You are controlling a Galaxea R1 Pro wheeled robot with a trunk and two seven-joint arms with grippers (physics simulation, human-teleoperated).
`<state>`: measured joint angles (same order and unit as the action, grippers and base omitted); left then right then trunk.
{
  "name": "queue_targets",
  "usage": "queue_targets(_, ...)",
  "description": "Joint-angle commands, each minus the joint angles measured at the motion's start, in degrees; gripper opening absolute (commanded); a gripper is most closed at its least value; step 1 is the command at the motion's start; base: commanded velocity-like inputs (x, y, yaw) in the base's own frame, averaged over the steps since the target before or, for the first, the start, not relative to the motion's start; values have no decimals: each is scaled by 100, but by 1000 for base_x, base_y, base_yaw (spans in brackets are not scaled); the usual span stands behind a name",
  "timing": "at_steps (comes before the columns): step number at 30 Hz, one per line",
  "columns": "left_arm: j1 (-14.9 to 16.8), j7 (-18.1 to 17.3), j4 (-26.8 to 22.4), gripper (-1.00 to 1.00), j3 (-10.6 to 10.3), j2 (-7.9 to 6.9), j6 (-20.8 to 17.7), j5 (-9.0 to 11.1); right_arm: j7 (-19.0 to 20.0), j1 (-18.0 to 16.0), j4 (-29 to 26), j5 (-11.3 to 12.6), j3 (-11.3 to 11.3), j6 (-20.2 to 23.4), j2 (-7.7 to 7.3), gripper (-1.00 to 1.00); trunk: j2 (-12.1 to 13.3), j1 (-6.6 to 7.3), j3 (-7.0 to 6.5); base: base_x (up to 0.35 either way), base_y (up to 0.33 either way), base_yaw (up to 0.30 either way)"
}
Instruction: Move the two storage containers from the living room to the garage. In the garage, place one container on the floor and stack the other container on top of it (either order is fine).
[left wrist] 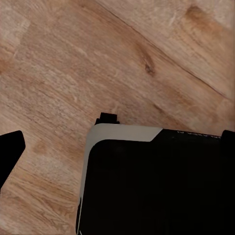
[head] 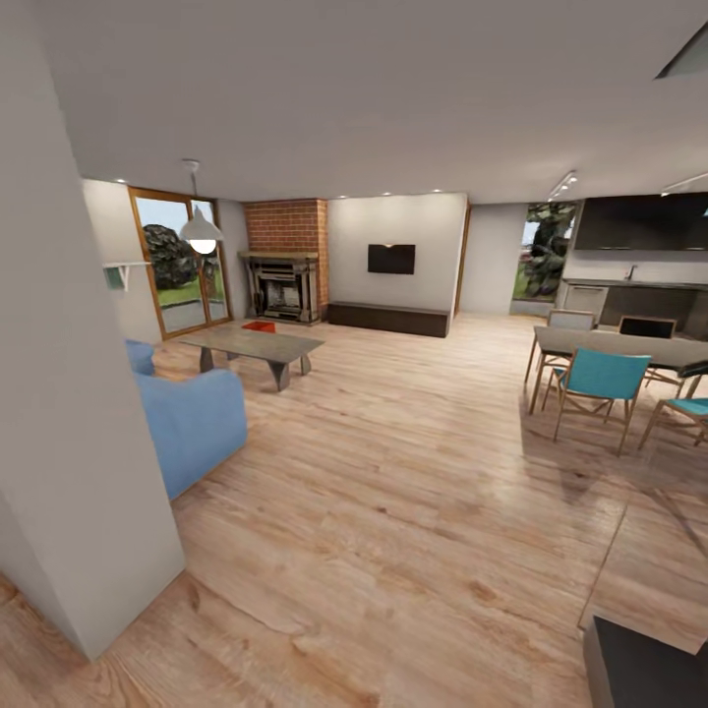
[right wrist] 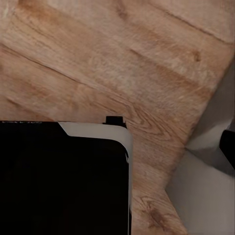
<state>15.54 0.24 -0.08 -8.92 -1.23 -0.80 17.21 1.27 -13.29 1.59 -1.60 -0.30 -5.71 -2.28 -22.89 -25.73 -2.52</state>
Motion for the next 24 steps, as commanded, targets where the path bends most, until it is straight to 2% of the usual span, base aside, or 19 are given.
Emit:
queue_targets(1,1,2,-1,100,-49,0,-8,54,13,-6,17,-16,-5,-34,-3,100,-3,-5,2,321,0,0)
queue_targets(24,0,2,-1,100,-49,-6,-8,53,13,-6,17,-16,-5,-39,-9,100,-3,-5,2,322,0,0)
